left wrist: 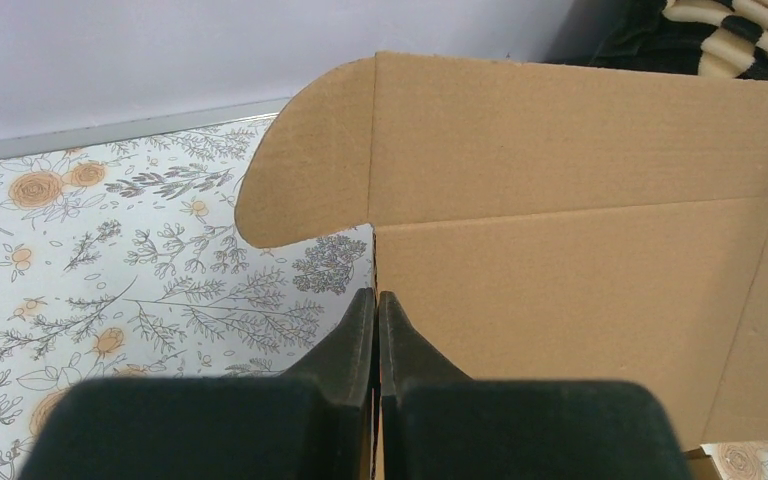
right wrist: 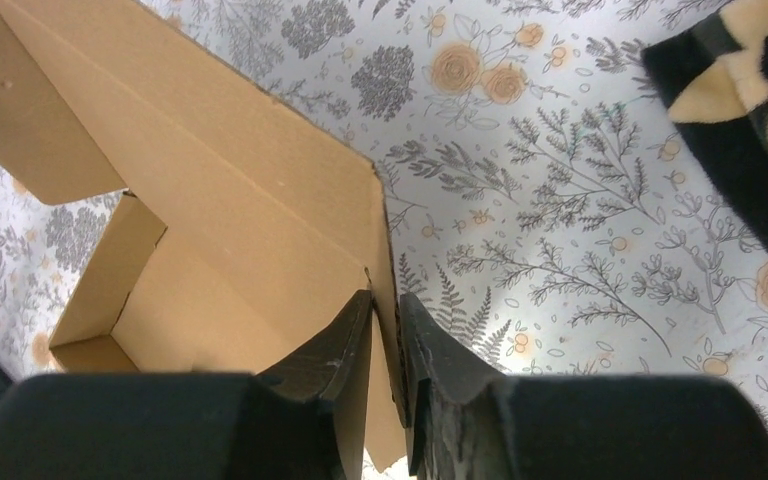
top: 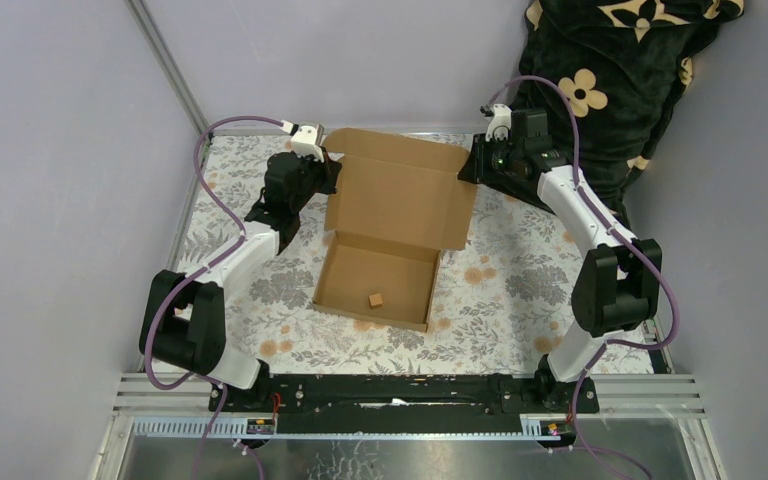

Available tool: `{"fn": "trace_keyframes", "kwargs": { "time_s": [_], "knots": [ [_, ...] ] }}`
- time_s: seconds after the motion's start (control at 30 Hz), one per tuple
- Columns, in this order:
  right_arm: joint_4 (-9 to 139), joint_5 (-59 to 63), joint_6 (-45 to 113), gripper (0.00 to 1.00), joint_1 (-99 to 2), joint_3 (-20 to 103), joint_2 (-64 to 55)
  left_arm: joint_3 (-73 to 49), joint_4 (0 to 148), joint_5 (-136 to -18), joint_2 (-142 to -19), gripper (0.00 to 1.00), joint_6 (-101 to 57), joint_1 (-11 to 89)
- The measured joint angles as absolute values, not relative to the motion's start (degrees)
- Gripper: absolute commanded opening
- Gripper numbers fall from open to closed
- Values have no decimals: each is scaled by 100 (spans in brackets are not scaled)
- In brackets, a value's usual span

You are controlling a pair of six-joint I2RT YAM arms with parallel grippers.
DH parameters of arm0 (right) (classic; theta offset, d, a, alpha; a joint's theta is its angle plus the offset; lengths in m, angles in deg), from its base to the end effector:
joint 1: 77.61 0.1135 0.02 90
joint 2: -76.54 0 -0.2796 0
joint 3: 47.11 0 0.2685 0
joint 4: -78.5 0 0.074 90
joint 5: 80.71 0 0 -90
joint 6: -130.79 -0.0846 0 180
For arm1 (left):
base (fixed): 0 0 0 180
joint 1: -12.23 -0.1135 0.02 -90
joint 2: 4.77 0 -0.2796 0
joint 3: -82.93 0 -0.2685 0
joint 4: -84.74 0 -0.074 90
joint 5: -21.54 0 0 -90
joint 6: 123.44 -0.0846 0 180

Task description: Fold the paper box

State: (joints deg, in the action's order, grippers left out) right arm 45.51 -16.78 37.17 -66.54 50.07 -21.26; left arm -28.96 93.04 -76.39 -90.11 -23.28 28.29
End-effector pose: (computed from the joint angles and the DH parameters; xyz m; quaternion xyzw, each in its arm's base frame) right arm 0.4358 0.1231 0.3046 -0.1621 0.8499 0.2560 0.4311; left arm 0.3904 -0.1245 0.2882 0.0839 0.7549 -0.1982 0.6195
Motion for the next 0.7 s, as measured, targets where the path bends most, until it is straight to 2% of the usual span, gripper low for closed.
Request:
{"fn": "trace_keyframes", "kwargs": {
  "time_s": [0.1,0.3,0.7],
  "knots": [
    [4464,-1800,3787,18,-6654,5016,-2128,-2896,9295,-7634,-9011,0,-2344,2829],
    [4367,-1955,3886,22,-6654,5031,-2128,-2896,9286,-7630,-9011,0,-2359,2829],
    [4066,-1977,4085,9,-6590,5213,-2172,-2896,9282,-7615,-9011,0,-2374,2829]
  ]
}}
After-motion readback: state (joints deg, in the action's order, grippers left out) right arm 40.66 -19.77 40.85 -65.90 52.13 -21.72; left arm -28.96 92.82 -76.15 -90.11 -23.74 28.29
